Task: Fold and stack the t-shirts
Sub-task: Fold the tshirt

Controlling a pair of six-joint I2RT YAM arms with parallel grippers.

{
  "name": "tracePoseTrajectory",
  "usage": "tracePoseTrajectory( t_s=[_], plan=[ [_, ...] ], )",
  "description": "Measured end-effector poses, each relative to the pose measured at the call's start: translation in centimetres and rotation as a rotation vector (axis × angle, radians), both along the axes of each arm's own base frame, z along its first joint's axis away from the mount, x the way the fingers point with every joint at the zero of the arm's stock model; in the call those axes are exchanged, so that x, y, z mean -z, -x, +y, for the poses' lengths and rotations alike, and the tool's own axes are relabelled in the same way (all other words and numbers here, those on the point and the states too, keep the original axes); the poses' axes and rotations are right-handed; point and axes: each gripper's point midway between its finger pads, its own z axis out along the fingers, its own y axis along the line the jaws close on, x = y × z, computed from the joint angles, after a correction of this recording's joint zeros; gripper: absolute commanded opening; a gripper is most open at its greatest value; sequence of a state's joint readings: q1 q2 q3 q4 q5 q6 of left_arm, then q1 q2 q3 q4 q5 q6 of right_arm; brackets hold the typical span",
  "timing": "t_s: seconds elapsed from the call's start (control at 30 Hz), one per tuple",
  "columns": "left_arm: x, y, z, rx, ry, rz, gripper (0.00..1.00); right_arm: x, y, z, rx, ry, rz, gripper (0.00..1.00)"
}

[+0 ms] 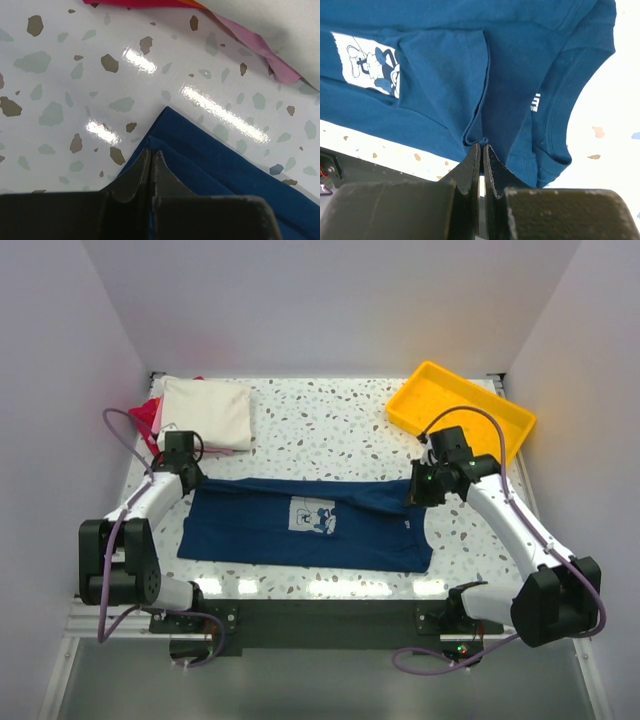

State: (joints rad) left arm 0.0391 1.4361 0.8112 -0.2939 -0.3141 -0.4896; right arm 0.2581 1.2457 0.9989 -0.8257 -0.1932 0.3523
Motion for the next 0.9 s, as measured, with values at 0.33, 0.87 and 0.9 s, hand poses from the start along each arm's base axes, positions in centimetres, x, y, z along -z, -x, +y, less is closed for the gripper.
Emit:
tracePoseTrajectory(
  t_s=[0.33, 0.87, 0.9],
  plan=[
    [0.1, 2.4, -0.1, -0.033, 0.014, 0.005, 0.02, -0.4, 1.9, -0.4, 0.001, 0.007, 0.037, 0.0],
    [-4.5, 4.9, 0.4, -0.147, 0.036, -0.145, 0.84, 1.6, 8.5, 0.7, -0.093, 0.057, 0.191, 0.6],
    [-4.6, 4.7, 0.4, -0.145, 0.038, -0.152, 0.84, 1.6, 8.4, 0.7, -0.093, 0.064, 0.189, 0.6]
  ],
)
